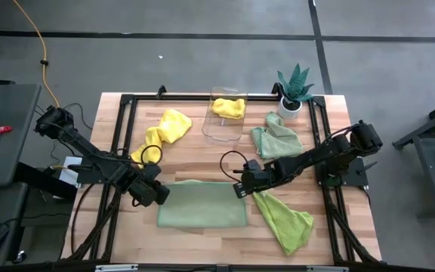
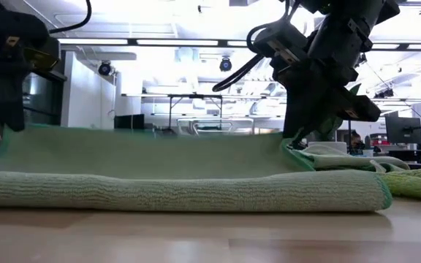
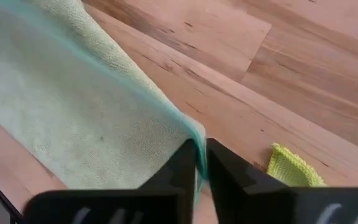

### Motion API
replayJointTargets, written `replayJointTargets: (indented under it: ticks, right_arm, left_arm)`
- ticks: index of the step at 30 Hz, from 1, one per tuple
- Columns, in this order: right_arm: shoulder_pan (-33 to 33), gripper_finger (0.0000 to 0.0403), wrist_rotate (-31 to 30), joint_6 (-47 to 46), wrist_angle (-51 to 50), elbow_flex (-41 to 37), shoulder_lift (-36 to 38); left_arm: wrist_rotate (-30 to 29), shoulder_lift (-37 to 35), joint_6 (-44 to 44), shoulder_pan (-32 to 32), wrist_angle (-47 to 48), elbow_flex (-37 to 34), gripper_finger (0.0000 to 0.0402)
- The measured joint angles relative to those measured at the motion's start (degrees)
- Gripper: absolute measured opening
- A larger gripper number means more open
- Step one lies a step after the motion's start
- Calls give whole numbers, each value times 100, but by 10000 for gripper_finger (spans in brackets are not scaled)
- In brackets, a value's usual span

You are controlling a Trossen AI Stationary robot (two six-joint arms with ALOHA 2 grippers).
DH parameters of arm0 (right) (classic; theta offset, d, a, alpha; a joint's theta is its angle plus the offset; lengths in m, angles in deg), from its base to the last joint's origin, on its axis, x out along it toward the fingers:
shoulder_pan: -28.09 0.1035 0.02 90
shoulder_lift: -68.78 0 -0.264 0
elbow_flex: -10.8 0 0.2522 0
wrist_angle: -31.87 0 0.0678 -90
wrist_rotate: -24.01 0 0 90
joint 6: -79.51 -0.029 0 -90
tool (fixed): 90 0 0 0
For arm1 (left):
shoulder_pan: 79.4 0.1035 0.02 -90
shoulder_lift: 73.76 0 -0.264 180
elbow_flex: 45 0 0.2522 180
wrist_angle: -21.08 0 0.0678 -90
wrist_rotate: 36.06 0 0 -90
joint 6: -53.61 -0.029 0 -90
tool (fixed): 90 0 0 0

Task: Fold microfiber towels
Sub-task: Fold the bottom left blue towel

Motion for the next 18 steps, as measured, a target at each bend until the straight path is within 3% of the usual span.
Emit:
replayJointTargets:
  ticks: [10,13,18]
  right_arm:
    - [-146,162,-331,540,-217,1,331]
    - [-165,181,-354,936,-195,2,625]
    - [177,189,-295,1850,79,3,970]
  left_arm:
    - [151,-339,-526,69,417,1,101]
    - [148,-682,-902,54,289,1,121]
    - [137,-1023,-1942,-339,-722,10,140]
